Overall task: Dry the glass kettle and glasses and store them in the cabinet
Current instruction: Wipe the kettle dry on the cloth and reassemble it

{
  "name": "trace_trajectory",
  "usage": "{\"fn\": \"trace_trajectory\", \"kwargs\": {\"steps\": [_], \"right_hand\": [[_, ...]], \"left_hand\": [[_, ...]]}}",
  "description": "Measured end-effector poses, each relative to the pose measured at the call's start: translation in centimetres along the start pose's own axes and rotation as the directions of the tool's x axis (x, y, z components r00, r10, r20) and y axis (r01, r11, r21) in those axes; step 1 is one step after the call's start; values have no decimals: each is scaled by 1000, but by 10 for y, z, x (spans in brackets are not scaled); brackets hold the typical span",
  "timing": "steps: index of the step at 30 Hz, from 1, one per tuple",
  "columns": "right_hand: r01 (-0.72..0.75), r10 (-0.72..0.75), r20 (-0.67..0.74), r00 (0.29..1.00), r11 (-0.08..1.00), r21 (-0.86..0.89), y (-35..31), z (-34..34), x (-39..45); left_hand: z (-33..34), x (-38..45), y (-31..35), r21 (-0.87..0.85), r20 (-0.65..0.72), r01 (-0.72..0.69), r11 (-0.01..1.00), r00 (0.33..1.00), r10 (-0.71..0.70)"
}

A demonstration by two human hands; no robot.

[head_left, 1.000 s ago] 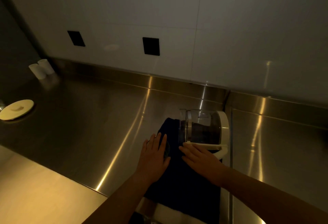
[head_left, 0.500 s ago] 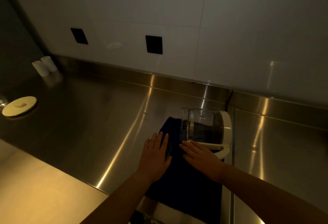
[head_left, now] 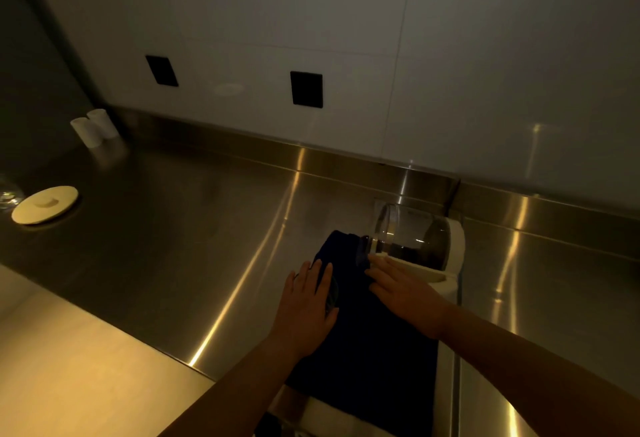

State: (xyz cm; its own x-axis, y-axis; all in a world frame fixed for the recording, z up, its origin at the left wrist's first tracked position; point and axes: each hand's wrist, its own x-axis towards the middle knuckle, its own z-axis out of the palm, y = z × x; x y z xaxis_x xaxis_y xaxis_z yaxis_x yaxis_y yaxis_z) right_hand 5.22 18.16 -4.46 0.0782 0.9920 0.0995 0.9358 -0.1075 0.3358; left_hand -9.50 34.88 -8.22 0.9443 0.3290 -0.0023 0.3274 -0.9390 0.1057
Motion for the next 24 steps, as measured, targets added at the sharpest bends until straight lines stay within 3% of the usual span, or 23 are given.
{"fn": "trace_trajectory", "kwargs": {"steps": [5, 8, 14, 18, 24], "right_hand": [[37, -40, -52, 998, 998, -56, 18, -1, 0], [39, -54, -178, 983, 995, -88, 29, -6, 3], [-74, 165, -433, 886, 973, 218, 47, -33, 4], [-187, 316, -450, 835, 933, 308, 44, -46, 11], [-248, 418, -400, 816, 877, 410, 37, -43, 14]], "left_hand": [[1, 0, -1, 1, -5, -8, 1000, 1000, 8], [2, 1, -2, 18, 1, -7, 1000, 1000, 7], [1, 0, -1, 23, -10, -7, 1000, 1000, 7], [1, 1, 0, 7, -5, -2, 1000, 1000, 2], [0, 0, -1, -1, -9, -6, 1000, 1000, 6]]}}
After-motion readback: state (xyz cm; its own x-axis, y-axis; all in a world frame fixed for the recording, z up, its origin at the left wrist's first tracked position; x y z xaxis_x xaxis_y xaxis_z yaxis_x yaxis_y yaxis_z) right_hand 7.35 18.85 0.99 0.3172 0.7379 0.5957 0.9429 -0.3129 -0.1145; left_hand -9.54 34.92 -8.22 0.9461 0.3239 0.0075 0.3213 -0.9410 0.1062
